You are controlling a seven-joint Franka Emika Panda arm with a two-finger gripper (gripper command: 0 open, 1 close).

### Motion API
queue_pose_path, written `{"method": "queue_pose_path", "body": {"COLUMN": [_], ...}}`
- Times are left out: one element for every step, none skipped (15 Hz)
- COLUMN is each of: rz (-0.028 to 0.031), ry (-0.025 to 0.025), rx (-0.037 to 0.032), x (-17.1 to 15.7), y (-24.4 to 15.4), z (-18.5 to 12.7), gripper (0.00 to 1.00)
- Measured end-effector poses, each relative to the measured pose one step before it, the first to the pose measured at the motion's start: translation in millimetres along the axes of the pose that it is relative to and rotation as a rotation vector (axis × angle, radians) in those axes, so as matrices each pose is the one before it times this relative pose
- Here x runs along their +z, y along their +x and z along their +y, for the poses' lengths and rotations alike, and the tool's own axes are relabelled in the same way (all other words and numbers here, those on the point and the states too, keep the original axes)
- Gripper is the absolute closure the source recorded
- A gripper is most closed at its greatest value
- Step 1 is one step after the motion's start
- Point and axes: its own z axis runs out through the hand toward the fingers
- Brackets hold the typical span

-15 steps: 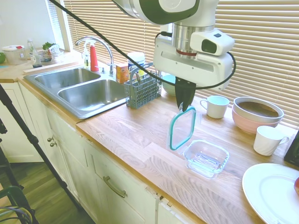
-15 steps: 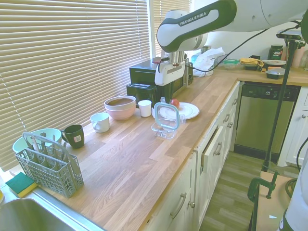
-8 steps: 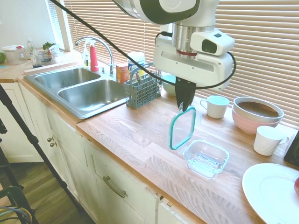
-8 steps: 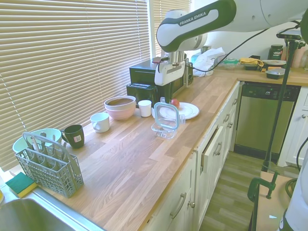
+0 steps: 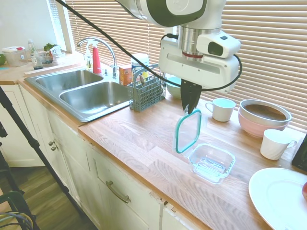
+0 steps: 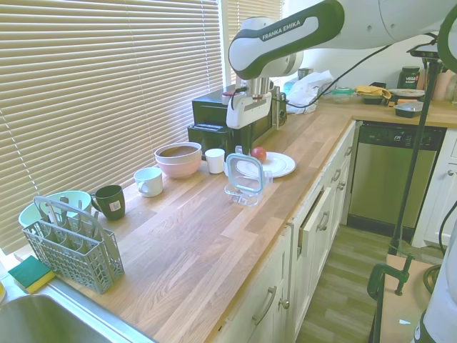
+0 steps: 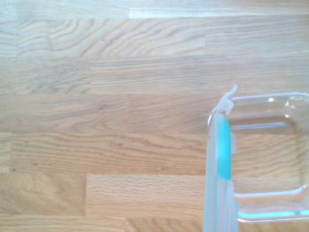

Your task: Cover the lid of the food container

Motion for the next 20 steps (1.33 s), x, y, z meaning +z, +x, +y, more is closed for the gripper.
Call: {"method": "queue_pose_path", "body": {"rz": [0.00135, 0.00058, 0.00018, -0.00041, -0.00157, -0.00325, -0.00371, -0.00089, -0.00063, -0.00014, 0.00051, -0.00033, -0.00054, -0.002, -0.00305, -0.00286, -0.00242, -0.00156, -0.00101, -0.00073], "ry": [0.00093, 0.00065, 0.00045, -0.00007, -0.00108, -0.00252, -0.00348, -0.00252, -0.00268, -0.00228, -0.00168, -0.00108, -0.00015, 0.00006, -0.00048, 0.00099, 0.00218, 0.00246, 0.00137, 0.00141], "rx": [-0.00429, -0.00401, -0.00324, -0.00229, -0.00085, 0.00007, 0.00035, 0.00019, 0.00076, 0.001, 0.00076, 0.00155, 0.00285, 0.00474, 0.00575, 0.00688, 0.00672, 0.00561, 0.00445, 0.00475], "x": [-0.76, -0.37, -0.21, 0.26, 1.13, 2.41, 3.22, 1.97, 2.03, 1.68, 1.09, 1.04, 0.86, 1.3, 1.81, 1.38, 0.87, 0.33, 0.44, 0.15], "y": [-0.95, -1.13, -0.99, -0.56, 0.07, 0.71, 1.64, 2.53, 3.04, 2.95, 2.55, 1.81, 1.8, 1.72, 1.61, 1.88, 1.87, 1.63, 1.74, 1.46], "z": [-2.81, -2.9, -2.48, -1.75, -0.85, -0.67, -0.86, -1.29, -1.19, -0.95, -0.89, -0.12, 0.44, 1.64, 2.29, 3.02, 3.29, 3.05, 3.16, 2.77], "gripper": [1.0, 1.0, 1.0, 1.0, 1.0, 1.0, 1.0, 1.0, 1.0, 1.0, 1.0, 1.0, 1.0, 1.0, 1.0, 1.0, 1.0, 1.0, 1.0, 1.0]}}
